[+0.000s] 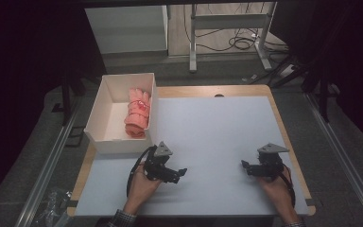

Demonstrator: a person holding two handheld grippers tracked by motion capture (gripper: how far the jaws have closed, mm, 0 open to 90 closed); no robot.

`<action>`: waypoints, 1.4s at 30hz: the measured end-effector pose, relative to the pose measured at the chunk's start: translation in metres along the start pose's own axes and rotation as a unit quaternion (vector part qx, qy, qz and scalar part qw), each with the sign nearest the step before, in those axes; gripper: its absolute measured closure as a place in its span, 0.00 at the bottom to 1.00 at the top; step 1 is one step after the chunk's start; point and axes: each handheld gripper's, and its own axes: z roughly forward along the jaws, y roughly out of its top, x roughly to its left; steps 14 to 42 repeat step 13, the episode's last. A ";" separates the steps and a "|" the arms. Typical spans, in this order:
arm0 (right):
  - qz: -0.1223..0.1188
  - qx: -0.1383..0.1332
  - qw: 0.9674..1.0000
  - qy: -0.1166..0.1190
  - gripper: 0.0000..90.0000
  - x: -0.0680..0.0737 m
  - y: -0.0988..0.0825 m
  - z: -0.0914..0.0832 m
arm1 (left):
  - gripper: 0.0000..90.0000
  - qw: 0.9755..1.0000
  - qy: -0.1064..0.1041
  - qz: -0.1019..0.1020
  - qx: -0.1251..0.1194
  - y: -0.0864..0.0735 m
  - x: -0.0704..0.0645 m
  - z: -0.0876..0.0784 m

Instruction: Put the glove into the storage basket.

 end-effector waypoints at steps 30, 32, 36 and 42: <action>-0.001 0.000 1.000 0.000 0.19 0.000 0.000 0.000 | 0.02 0.999 0.030 0.014 0.042 -0.018 -0.004 0.023; -0.001 0.000 1.000 0.000 0.19 0.000 0.000 0.000 | 0.02 0.999 0.030 0.014 0.042 -0.018 -0.004 0.023; -0.001 0.000 1.000 0.000 0.19 0.000 0.000 0.000 | 0.02 0.999 0.030 0.014 0.042 -0.018 -0.004 0.023; -0.001 0.000 1.000 0.000 0.19 0.000 0.000 0.000 | 0.02 0.999 0.030 0.014 0.042 -0.018 -0.004 0.023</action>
